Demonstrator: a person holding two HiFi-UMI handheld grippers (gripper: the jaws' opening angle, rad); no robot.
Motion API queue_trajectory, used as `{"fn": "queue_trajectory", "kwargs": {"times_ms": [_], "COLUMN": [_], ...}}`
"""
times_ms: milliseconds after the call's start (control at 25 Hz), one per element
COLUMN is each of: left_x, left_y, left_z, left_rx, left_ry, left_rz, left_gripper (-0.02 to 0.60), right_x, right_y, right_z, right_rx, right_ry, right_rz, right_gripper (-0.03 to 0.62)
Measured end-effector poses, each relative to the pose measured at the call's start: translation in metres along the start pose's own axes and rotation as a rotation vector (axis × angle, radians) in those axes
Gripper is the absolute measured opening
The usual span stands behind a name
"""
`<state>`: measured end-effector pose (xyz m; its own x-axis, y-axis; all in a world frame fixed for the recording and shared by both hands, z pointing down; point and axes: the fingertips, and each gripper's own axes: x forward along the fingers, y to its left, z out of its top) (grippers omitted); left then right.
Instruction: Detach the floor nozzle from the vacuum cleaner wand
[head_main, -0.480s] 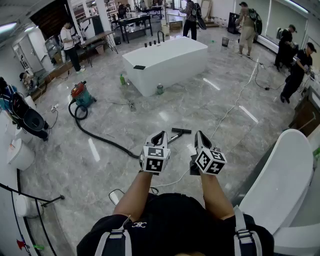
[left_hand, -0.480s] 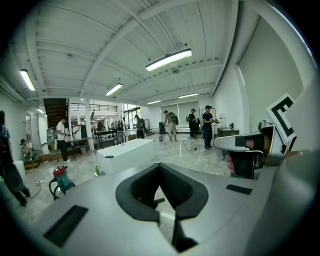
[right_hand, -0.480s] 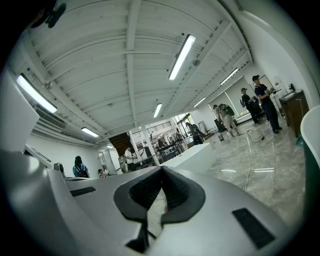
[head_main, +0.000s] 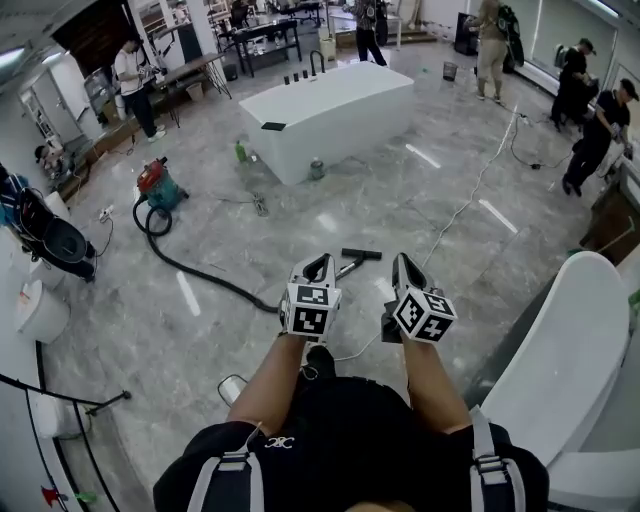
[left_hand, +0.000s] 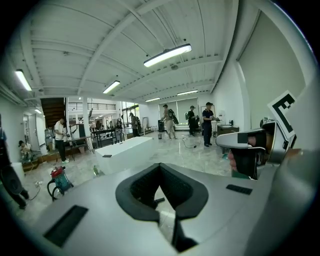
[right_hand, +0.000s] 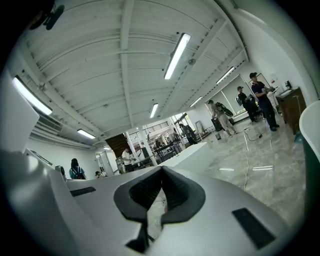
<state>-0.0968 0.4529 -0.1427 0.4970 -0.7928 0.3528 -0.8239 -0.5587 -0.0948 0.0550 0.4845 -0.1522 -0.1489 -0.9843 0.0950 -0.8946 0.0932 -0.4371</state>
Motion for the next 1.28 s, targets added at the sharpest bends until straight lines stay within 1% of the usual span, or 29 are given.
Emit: {"fn": "queue_trajectory", "kwargs": {"times_ms": [120,280,480,640,800,960,1080,1280], "left_x": [0.025,0.067,0.110,0.148,0.196,0.247,0.275,0.325], "left_y": [0.004,0.010,0.036,0.071,0.126,0.165,0.187,0.214], "left_z": [0.006,0.010,0.013,0.017,0.020,0.023,0.019,0.008], "left_rx": [0.009,-0.004,-0.010,-0.035,-0.053,-0.066,-0.067,-0.099], "left_ry": [-0.001,-0.013,-0.013,0.018,0.045,0.076,0.106,0.148], "left_rz": [-0.017,-0.051,-0.067,-0.062,-0.061,-0.083,-0.102,-0.135], "left_gripper": [-0.002,-0.002,-0.002,-0.002,-0.002,-0.002,-0.002,-0.002], "right_x": [0.018,0.048,0.101,0.157,0.228,0.287,0.321,0.366], "right_y": [-0.011,-0.029,-0.029,-0.026,-0.017,-0.016,-0.021,-0.040], "right_z": [0.005,0.010,0.011,0.016,0.018,0.023,0.016,0.006], "right_rx": [-0.013,-0.023,-0.039,-0.056,-0.065,-0.067,-0.051,-0.047], "right_ry": [-0.009,-0.017,-0.007,0.023,0.035,0.051,0.074,0.109], "right_rz": [-0.011,-0.037,-0.036,-0.029,-0.026,-0.041,-0.065,-0.096], "right_gripper": [0.008,0.008,0.008,0.008,0.008,0.008,0.008,0.008]}}
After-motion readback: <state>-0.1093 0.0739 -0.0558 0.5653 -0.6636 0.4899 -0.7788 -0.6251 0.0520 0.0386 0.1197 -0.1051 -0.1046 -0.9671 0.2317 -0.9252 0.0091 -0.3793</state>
